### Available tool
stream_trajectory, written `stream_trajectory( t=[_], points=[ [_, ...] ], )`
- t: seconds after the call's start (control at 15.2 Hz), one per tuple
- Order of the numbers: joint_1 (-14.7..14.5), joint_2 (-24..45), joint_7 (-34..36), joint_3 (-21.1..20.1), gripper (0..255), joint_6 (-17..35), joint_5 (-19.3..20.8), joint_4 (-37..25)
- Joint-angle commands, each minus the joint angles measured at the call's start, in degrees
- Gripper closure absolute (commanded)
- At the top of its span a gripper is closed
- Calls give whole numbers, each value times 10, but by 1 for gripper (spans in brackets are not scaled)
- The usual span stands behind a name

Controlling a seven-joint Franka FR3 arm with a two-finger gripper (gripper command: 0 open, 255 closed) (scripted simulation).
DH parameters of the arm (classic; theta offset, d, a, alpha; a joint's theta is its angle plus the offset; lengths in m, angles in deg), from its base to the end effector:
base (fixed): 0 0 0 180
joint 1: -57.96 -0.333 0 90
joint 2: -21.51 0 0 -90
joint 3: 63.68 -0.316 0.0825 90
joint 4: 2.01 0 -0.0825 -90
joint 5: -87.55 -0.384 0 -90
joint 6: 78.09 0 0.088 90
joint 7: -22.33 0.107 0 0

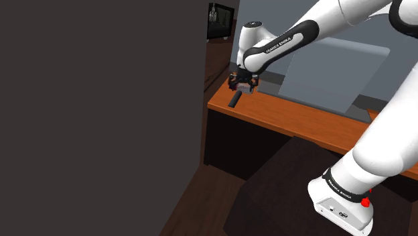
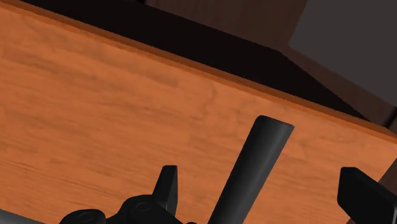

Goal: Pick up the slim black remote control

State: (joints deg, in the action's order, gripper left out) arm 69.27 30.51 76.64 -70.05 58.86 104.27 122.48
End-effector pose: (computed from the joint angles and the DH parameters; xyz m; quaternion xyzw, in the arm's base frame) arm 0.5585 -0.0515 0.3270 0.9110 -0.4004 0.0675 0.0723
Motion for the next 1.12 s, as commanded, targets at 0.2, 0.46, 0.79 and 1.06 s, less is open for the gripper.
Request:
stream_trajectory(
  t=[0.2,0.46,0.79,1.06],
  points=[
    [2,103,72,26,0,25,22,-81],
    [3,183,118,48,0,37,24,-154],
    [5,248,147,64,0,51,23,-208],
    [2,270,154,68,0,70,28,-210]
  ],
)
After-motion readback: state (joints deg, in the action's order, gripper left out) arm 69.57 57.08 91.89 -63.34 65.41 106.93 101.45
